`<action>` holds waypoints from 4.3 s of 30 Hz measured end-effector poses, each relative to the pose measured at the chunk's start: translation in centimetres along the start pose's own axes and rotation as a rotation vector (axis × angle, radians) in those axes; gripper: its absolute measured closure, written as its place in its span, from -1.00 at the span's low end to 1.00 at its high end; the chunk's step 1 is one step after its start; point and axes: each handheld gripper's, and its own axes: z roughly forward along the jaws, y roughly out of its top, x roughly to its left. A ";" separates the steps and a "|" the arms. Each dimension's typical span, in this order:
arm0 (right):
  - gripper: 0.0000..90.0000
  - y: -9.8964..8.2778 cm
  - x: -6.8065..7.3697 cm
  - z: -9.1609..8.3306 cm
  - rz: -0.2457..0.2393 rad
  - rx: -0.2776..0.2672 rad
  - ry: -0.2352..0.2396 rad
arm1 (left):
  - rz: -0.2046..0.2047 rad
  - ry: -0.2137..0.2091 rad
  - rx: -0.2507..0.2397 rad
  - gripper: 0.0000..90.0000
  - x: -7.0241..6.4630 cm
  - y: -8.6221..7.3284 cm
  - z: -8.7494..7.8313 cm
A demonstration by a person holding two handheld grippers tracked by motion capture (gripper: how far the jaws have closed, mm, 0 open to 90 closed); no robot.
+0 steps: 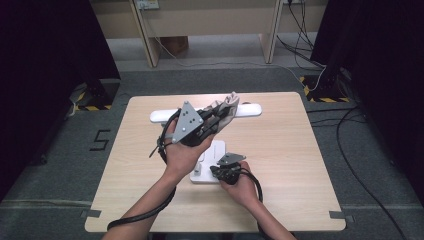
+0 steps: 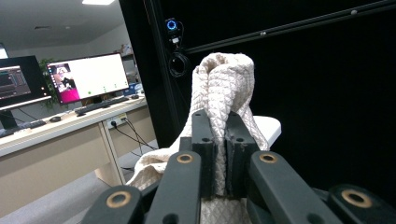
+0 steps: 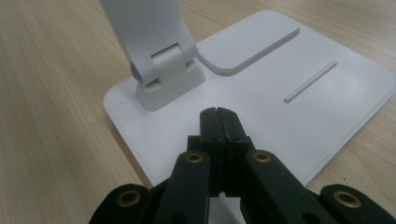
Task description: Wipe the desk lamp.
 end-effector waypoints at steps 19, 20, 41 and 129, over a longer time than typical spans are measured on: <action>1.00 0.0 0.0 0.0 -0.002 -0.001 0.001 | 0.007 -0.015 0.006 0.89 -0.5 0.2 0.8; 1.00 0.0 0.0 0.0 0.006 0.001 0.000 | 0.006 -0.016 0.006 0.89 -0.6 0.2 0.8; 1.00 0.0 0.0 0.0 -0.006 0.000 0.002 | 0.009 -0.033 0.009 0.89 -1.2 0.4 1.8; 1.00 -0.1 -0.1 0.0 -0.002 -0.010 0.002 | 0.018 -0.112 0.033 0.88 -4.2 0.9 5.9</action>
